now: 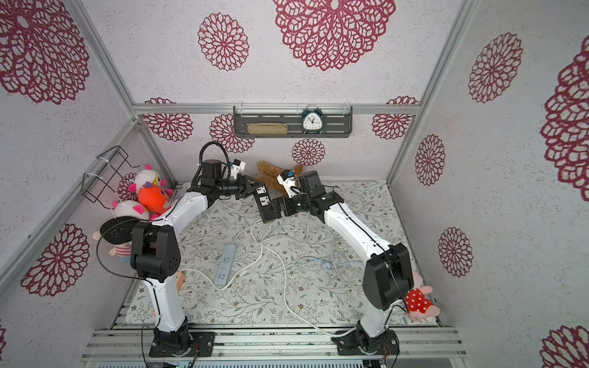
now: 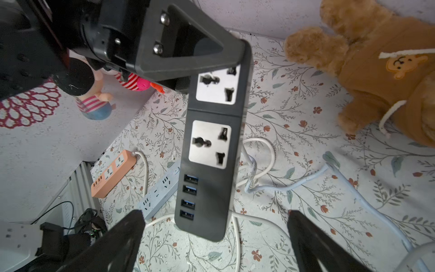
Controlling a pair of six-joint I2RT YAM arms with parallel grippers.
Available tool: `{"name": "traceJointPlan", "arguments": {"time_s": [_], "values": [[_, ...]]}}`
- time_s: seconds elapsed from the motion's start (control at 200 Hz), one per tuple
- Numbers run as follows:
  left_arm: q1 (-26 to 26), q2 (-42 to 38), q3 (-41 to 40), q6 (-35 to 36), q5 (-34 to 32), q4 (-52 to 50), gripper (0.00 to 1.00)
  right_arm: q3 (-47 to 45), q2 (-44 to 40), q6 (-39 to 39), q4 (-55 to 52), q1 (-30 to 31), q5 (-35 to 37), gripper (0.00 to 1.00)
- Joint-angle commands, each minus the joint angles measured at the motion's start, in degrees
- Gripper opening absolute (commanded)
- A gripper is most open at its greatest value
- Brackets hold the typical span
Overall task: Unwrap the cord wrapped around the power strip
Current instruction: Adjust the power strip.
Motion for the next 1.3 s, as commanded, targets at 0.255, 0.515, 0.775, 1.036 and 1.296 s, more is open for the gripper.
{"name": "traceJointPlan", "arguments": {"time_s": [0.255,0.515,0.775,1.036,1.296], "values": [[-0.69,-0.42,0.92,0.66,-1.07,-0.45,0.00,1.58,3.66,-2.69,-2.87,5.96,12.37,0.85],[-0.68,-1.07,-0.21,0.69,-1.41,0.28,0.01,-2.90,0.99,-1.59,3.34,6.39,15.63,0.38],[-0.34,-2.87,-3.32,-1.00,-4.38,3.07,0.59,-7.62,-2.26,-3.35,9.86,6.44,18.32,0.19],[-2.46,-17.00,-12.13,-0.92,-33.35,-4.17,0.89,-13.82,-4.36,-11.50,21.93,7.22,31.53,0.00],[-8.19,-26.59,-29.10,-20.79,-44.37,12.49,0.88,-20.24,-1.12,-39.61,40.68,12.03,55.82,0.00]]}}
